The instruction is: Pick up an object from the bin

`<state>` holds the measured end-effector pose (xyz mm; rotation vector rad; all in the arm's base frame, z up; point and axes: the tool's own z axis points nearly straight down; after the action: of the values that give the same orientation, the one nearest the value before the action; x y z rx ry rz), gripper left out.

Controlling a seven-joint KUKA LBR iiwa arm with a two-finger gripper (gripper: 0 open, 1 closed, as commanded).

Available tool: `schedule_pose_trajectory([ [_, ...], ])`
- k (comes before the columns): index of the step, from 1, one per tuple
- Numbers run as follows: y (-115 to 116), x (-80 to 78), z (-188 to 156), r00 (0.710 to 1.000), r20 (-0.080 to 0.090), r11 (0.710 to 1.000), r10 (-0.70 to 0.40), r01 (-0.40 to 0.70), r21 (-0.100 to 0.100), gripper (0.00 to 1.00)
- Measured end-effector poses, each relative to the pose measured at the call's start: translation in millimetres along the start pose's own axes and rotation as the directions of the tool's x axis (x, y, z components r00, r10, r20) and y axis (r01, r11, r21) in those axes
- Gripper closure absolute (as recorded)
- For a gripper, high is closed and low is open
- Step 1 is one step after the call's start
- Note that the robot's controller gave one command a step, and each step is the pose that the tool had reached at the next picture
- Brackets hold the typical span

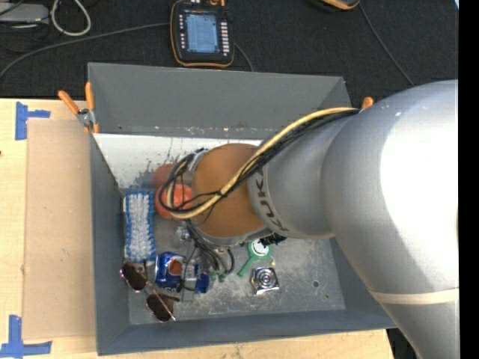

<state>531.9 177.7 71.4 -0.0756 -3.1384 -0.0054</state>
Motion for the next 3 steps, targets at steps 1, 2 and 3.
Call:
schedule_pose_trajectory([
  [1, 0.9, -2.3, -4.1, 0.999, -0.012, 0.999, 0.032, -0.032, -0.001, 1.00],
  [2, 0.9, -2.3, -4.0, 0.999, -0.012, 0.999, 0.033, -0.033, -0.001, 1.00],
  [3, 0.7, -2.3, -6.7, 0.999, -0.013, 0.999, 0.033, -0.033, -0.001, 1.00],
])
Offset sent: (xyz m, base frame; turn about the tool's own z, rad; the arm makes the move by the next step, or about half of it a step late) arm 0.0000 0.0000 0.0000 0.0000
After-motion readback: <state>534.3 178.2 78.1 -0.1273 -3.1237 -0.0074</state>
